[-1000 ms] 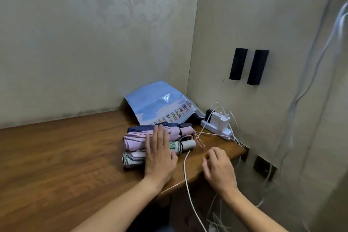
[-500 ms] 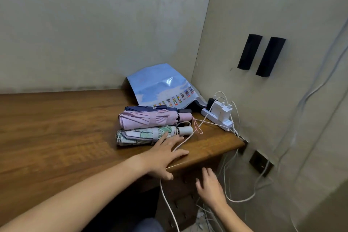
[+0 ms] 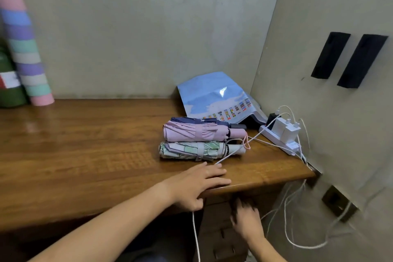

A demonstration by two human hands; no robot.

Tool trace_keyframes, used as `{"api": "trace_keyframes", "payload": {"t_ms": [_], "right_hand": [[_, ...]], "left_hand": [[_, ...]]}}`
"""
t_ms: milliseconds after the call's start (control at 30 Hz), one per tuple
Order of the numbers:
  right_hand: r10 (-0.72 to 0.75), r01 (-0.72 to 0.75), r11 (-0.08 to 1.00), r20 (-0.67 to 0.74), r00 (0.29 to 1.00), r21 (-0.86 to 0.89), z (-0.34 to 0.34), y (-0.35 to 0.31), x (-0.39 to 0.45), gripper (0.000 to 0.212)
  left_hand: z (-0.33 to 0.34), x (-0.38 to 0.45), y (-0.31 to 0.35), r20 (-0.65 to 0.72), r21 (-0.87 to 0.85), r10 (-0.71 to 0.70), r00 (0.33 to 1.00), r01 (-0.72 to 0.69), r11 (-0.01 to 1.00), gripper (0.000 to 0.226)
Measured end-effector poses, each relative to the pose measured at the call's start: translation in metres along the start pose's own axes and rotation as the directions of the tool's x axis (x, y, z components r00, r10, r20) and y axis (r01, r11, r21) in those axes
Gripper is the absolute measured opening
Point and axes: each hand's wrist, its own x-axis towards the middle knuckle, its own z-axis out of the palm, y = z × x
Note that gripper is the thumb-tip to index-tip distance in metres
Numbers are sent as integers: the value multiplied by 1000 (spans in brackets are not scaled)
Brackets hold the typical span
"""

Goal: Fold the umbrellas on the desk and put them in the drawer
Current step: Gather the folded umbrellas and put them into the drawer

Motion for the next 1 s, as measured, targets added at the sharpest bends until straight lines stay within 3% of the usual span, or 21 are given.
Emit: {"api": "trace_keyframes", "payload": {"t_ms": [167, 433, 567, 800, 933, 1000], "right_hand": [[35, -37, 996, 26, 999, 78, -1, -5, -7, 57], [107, -109, 988, 27, 994, 110, 5, 12, -57, 47], [42, -46, 994, 43, 998, 94, -1, 35, -94, 37], [-49, 58, 997, 157, 986, -53, -32, 42, -139, 36], [-228, 212, 952, -48, 973, -222, -48, 43, -145, 29], [-298, 238, 939, -241, 924, -247, -54, 41, -143, 24]], "left_hand": [[2, -8, -5, -42, 157, 63, 997, -56, 986, 91], [9, -13, -6, -88, 40, -9, 996, 13, 999, 83], [9, -10, -5, -77, 68, -7, 997, 12, 998, 84], [8, -12, -1, -85, 280, 82, 993, -56, 958, 87], [13, -14, -1, -73, 321, 68, 995, -41, 946, 86], [13, -13, -2, -72, 340, 66, 995, -38, 940, 86]]}}
